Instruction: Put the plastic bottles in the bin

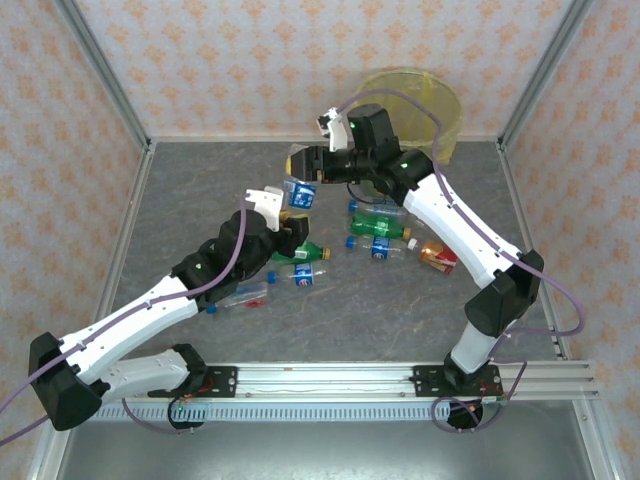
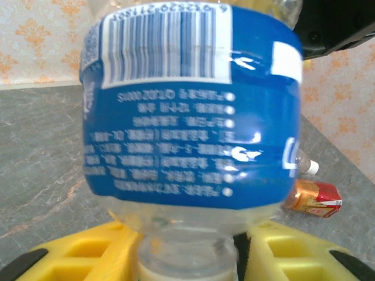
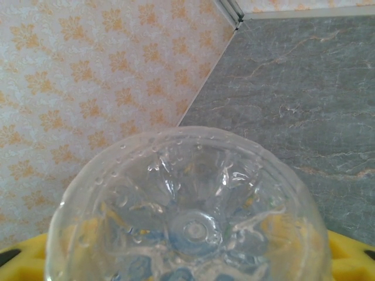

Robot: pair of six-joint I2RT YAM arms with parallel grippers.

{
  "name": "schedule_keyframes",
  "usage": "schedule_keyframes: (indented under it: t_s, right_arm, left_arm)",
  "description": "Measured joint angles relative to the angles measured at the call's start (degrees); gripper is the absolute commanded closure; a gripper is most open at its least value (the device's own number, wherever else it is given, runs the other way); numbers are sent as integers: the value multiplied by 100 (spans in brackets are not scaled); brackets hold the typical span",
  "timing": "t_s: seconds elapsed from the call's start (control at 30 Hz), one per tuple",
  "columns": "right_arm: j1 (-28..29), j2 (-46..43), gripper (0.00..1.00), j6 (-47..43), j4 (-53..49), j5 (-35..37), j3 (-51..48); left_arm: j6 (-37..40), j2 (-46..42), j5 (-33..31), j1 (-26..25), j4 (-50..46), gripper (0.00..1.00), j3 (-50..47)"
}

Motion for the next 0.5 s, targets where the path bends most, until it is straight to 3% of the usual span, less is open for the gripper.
schedule_keyframes:
  t_s: [0.1, 0.3, 0.5]
  right_arm:
    - [-35, -7, 45, 2, 9, 162, 44]
    - [-518, -144, 45, 155, 94, 413, 42]
    - [-1423, -487, 45, 354, 308, 973, 42]
  left_arm:
    - [-17, -4, -61, 0, -24, 24, 37]
    - [-107, -136, -157, 0, -50, 1, 50]
    - [-120, -374, -273, 0, -68, 1, 50]
